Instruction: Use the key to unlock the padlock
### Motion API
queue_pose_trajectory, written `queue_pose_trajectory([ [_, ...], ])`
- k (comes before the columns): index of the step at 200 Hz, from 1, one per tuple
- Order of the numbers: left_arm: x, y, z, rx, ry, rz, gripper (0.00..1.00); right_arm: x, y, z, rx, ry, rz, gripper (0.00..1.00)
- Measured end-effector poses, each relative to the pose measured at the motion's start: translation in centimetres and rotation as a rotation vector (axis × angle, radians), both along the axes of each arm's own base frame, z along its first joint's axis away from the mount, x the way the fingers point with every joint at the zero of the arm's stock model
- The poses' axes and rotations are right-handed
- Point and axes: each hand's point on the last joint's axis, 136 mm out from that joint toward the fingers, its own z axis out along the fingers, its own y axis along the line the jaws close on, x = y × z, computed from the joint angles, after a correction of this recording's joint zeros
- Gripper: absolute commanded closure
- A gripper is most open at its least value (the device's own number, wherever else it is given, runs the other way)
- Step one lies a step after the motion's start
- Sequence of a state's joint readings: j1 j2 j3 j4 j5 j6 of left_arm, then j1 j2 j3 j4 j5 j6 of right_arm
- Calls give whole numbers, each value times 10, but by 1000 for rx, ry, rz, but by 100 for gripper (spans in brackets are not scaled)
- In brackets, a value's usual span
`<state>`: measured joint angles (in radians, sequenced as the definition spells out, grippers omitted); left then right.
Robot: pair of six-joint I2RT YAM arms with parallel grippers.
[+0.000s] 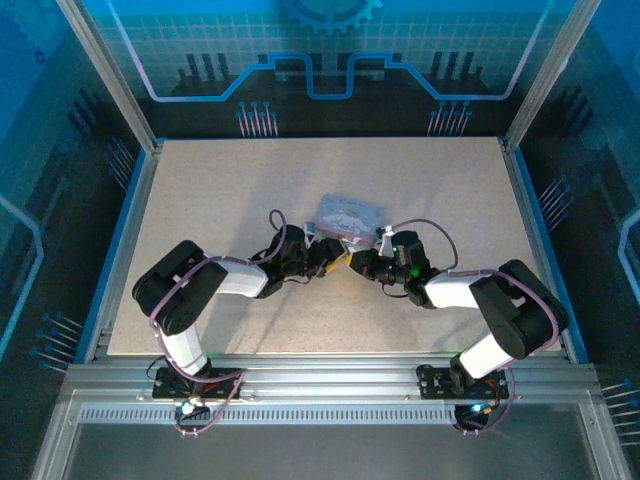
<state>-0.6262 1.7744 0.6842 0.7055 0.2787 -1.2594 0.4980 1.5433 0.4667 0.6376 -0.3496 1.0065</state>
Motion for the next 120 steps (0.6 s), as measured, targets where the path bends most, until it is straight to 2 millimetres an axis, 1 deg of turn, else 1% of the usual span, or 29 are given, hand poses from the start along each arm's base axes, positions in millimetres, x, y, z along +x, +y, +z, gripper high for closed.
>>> queue_pose_trajectory([
  [28,-1,-3,-4,-4,7,-2,62,-1,0,-1,9,20,-6,100],
  [75,1,-4,-5,-17,13,6,70,-2,1,-5,23,54,-10,100],
  [101,2,-4,-3,-21,5,9,77,-2,3,-4,42,66,-14,100],
  [120,4,-3,-3,-18,3,17,84,-1,4,-3,54,71,-21,97],
])
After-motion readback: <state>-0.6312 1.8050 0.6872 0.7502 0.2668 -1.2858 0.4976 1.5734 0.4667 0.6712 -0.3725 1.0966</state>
